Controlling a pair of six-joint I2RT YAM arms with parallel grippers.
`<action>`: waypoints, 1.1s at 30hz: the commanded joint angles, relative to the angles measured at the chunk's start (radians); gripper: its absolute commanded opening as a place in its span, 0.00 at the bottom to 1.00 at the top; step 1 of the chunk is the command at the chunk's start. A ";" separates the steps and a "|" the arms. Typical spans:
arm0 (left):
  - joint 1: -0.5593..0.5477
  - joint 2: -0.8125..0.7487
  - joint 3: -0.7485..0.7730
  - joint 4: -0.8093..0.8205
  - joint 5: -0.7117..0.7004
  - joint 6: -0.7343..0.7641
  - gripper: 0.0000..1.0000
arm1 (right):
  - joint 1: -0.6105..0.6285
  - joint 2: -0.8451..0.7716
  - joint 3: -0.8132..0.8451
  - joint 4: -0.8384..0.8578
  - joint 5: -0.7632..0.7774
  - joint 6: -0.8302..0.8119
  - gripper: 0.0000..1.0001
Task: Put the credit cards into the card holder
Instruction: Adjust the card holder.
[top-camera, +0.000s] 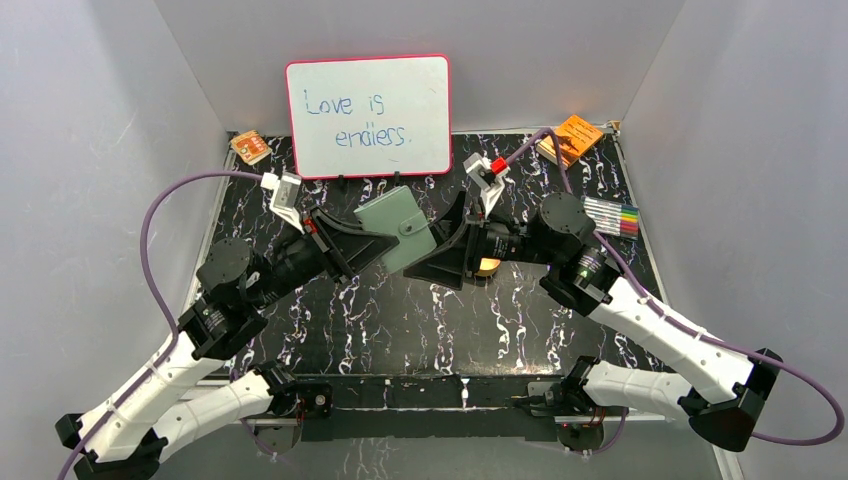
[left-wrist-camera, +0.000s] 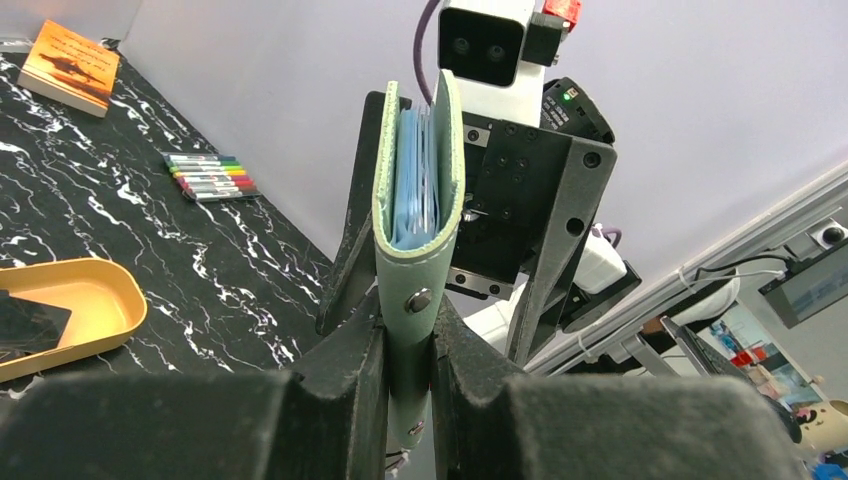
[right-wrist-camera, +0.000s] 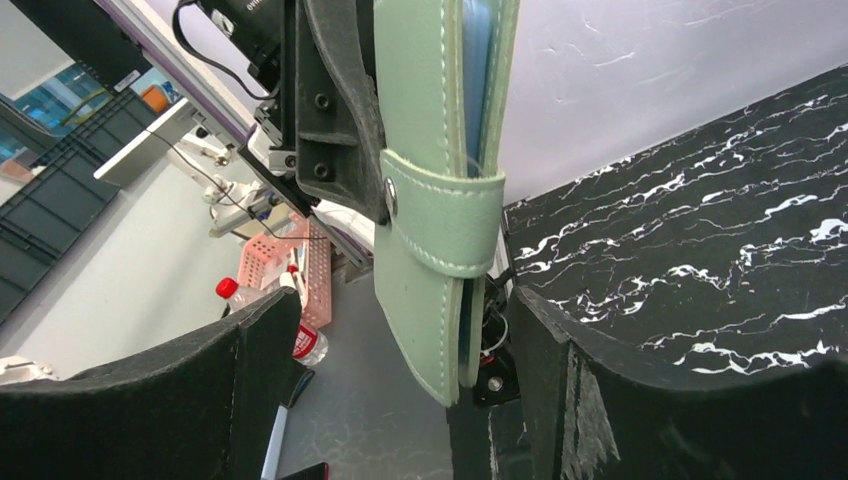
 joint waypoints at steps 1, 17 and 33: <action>-0.003 -0.033 -0.001 0.010 -0.042 -0.001 0.00 | -0.002 -0.032 0.041 -0.034 0.006 -0.042 0.85; -0.003 -0.003 0.006 0.052 0.042 -0.020 0.00 | -0.001 -0.082 0.005 -0.010 0.081 -0.026 0.77; -0.002 0.008 -0.014 0.137 0.126 -0.049 0.03 | -0.001 -0.047 -0.030 0.122 0.027 0.053 0.08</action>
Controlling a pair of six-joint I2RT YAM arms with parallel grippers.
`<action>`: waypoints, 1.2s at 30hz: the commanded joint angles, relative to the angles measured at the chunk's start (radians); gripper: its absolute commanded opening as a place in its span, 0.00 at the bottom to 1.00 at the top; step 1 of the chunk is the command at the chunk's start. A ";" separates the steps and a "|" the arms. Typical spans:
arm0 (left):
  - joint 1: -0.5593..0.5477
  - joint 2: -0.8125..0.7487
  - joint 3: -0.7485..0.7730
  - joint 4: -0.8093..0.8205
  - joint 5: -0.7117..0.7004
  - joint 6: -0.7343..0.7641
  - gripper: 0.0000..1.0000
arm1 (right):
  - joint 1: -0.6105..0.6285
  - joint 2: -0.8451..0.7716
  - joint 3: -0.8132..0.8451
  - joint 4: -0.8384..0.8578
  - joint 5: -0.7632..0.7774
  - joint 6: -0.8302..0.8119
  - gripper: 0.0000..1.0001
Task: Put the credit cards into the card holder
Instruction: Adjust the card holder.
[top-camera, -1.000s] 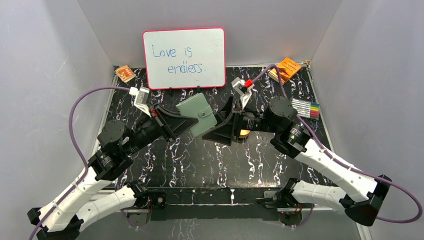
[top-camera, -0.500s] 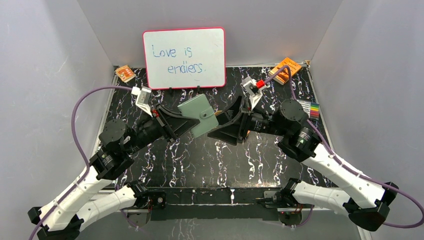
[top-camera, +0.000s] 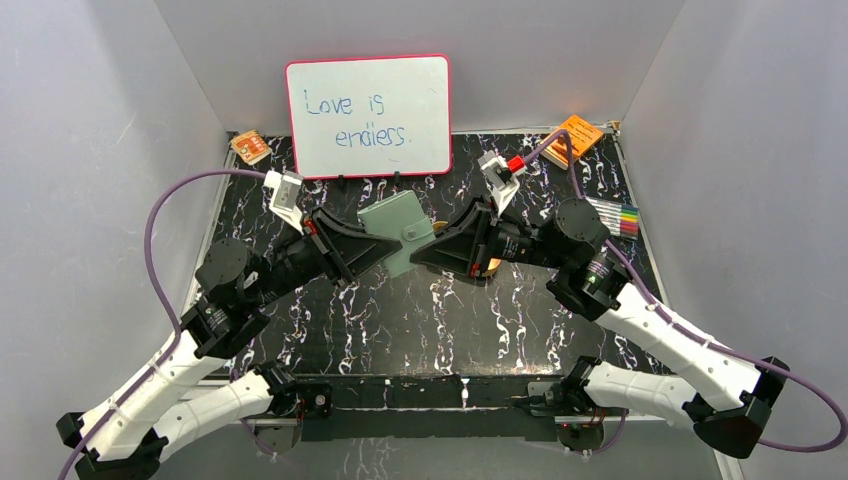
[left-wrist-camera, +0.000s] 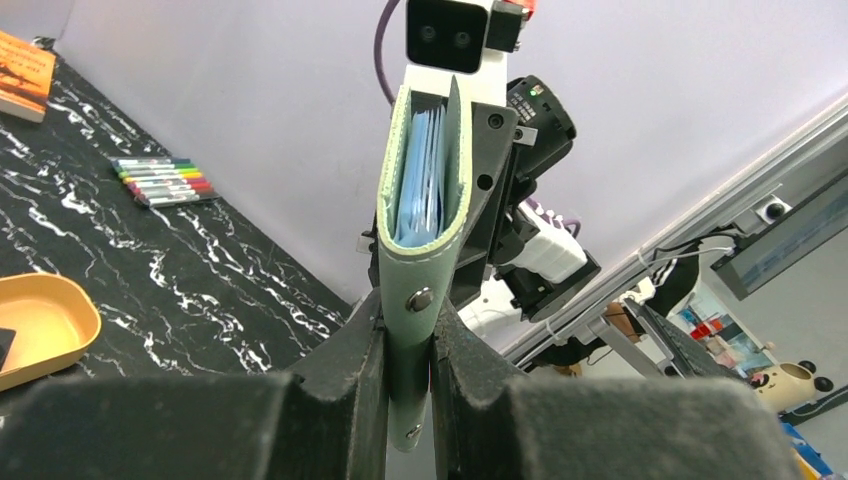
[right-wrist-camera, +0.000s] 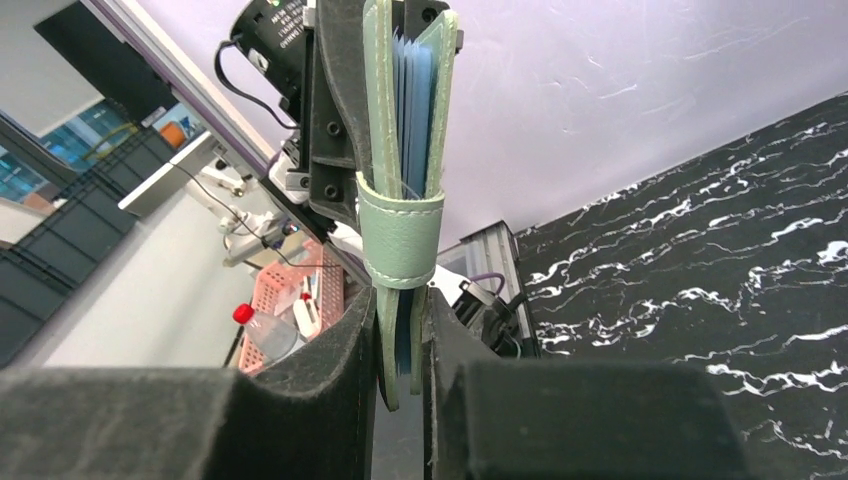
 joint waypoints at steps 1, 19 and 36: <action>-0.004 -0.002 -0.009 0.092 0.060 -0.015 0.08 | 0.002 -0.005 -0.003 0.093 -0.005 0.002 0.06; -0.004 -0.009 -0.015 0.086 0.057 -0.005 0.00 | 0.001 0.002 -0.009 0.090 0.009 0.002 0.00; -0.005 -0.023 0.023 -0.222 -0.216 0.020 0.00 | 0.002 -0.112 -0.015 -0.213 0.270 -0.083 0.69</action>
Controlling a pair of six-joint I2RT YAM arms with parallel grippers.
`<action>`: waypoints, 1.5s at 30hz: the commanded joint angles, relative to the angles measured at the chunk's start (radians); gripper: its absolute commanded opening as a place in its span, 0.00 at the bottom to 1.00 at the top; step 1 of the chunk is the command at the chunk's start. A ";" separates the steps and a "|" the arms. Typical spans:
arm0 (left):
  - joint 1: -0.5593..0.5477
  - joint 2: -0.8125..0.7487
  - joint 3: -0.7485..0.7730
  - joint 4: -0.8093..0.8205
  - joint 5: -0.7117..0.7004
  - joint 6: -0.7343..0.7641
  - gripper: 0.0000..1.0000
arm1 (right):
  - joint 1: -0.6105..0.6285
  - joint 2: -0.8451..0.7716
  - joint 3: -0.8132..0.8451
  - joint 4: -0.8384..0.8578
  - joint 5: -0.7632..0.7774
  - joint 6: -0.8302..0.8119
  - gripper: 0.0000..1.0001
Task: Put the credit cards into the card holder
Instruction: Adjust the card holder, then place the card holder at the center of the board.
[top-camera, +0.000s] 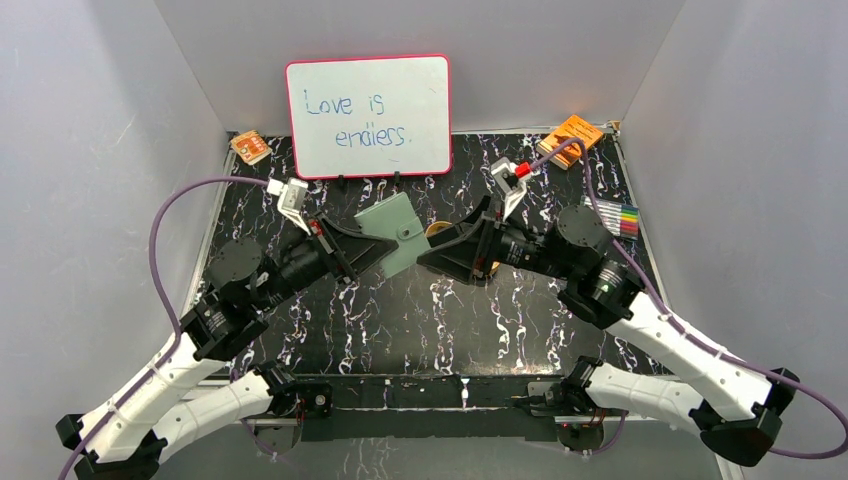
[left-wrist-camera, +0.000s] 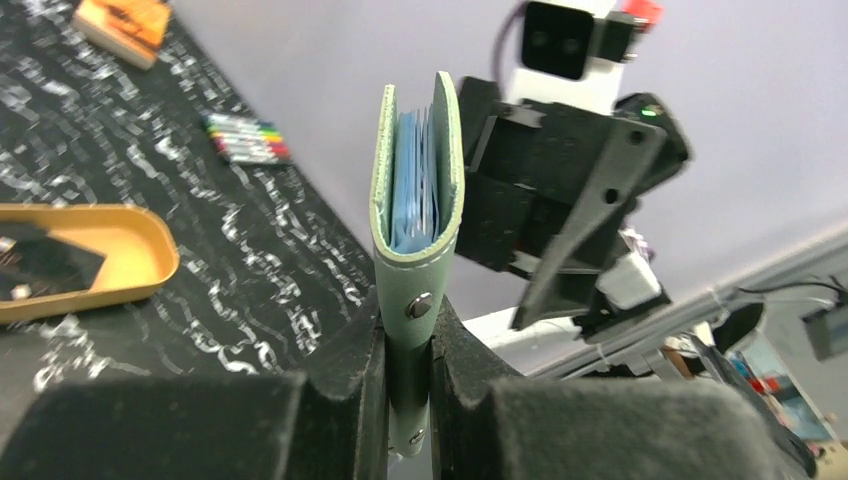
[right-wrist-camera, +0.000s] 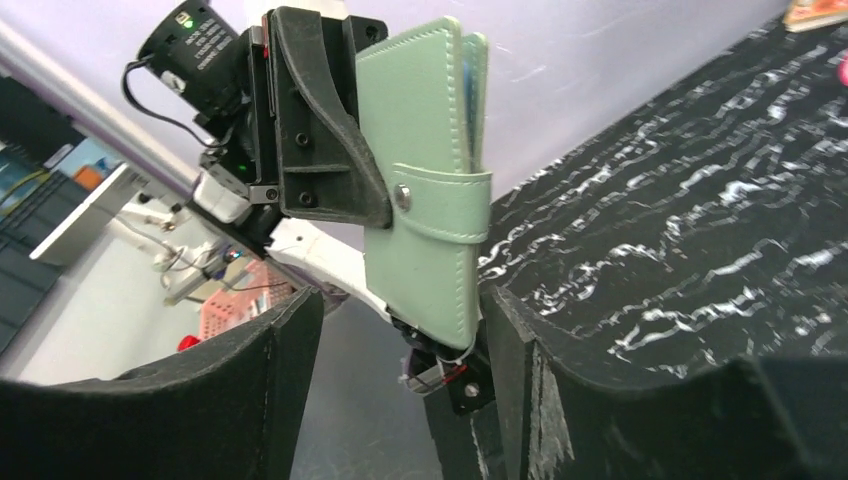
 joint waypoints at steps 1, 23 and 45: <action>-0.003 0.006 0.049 -0.152 -0.133 0.015 0.00 | -0.001 -0.076 0.003 -0.152 0.171 -0.054 0.70; 0.110 0.336 -0.098 -0.427 -0.336 0.017 0.00 | -0.001 -0.193 -0.218 -0.667 0.809 0.103 0.91; 0.516 0.796 -0.062 0.036 0.475 0.135 0.00 | -0.001 -0.108 -0.254 -0.681 0.719 -0.081 0.91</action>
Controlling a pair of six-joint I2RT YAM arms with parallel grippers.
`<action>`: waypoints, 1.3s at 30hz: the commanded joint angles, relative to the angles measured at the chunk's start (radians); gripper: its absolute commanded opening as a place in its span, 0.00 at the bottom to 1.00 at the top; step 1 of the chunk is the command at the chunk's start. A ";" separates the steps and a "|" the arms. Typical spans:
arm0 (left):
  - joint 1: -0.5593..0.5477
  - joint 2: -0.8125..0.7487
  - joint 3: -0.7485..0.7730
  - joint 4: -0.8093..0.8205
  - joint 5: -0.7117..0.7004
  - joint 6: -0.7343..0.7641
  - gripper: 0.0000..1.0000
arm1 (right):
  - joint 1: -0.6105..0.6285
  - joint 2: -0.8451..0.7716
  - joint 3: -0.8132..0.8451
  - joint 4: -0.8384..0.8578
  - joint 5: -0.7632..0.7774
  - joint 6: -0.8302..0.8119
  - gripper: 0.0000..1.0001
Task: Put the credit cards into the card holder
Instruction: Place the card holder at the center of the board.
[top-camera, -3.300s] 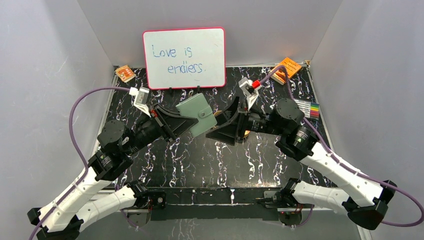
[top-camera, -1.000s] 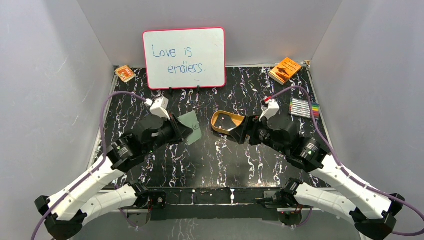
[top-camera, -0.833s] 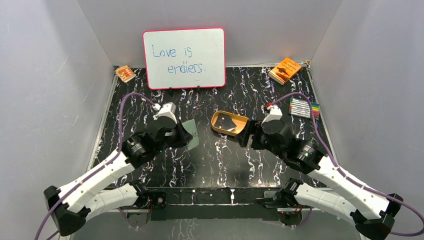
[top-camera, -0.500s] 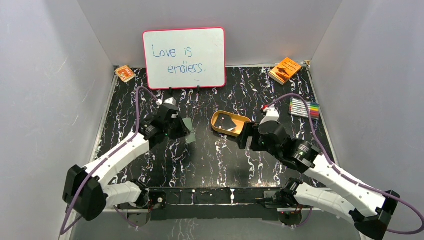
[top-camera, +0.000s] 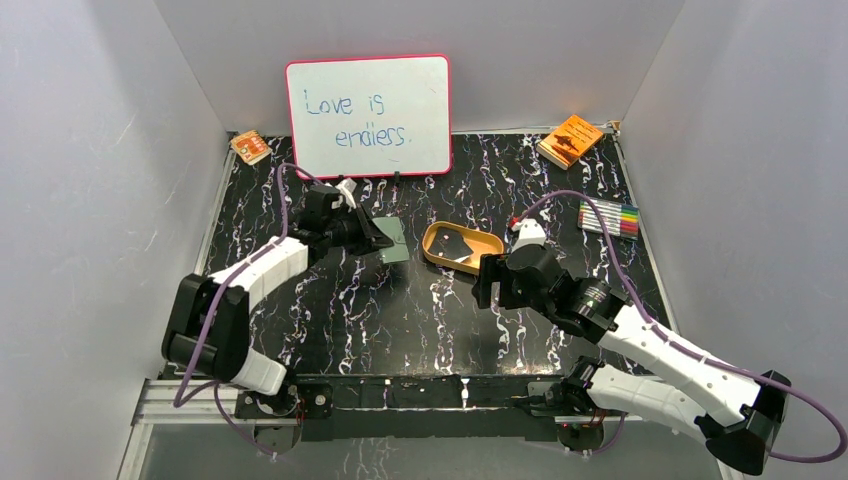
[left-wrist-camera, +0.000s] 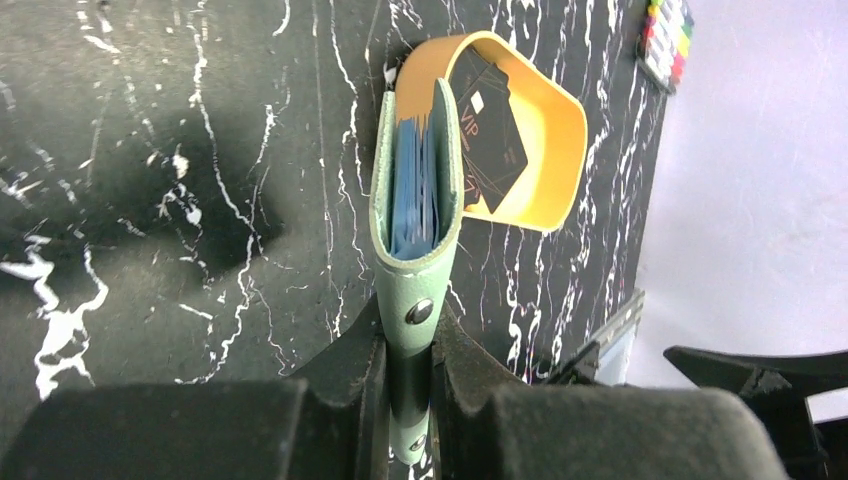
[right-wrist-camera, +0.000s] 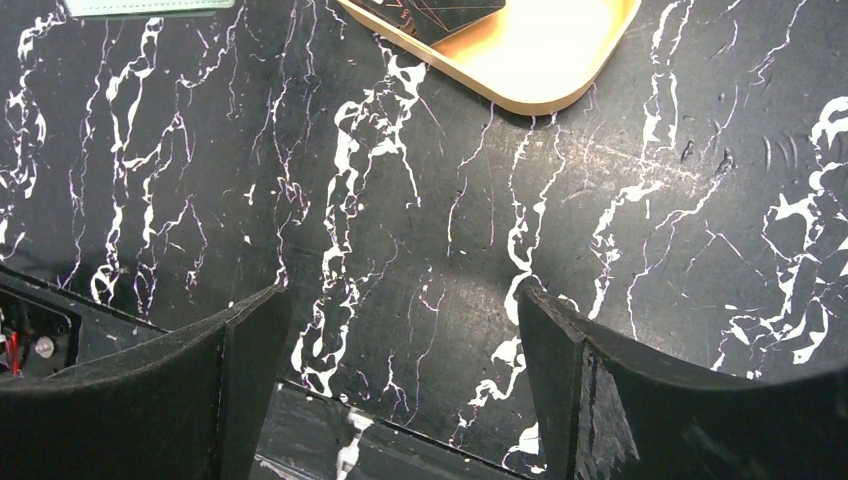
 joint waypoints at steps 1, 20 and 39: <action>0.017 0.075 0.079 -0.004 0.268 0.124 0.00 | -0.001 -0.023 -0.005 0.054 -0.026 -0.045 0.91; 0.018 0.215 0.079 -0.063 0.257 0.149 0.00 | 0.000 0.021 0.035 0.053 -0.104 -0.101 0.89; 0.017 0.325 0.089 -0.051 0.274 0.075 0.00 | -0.001 0.012 0.038 0.054 -0.121 -0.086 0.89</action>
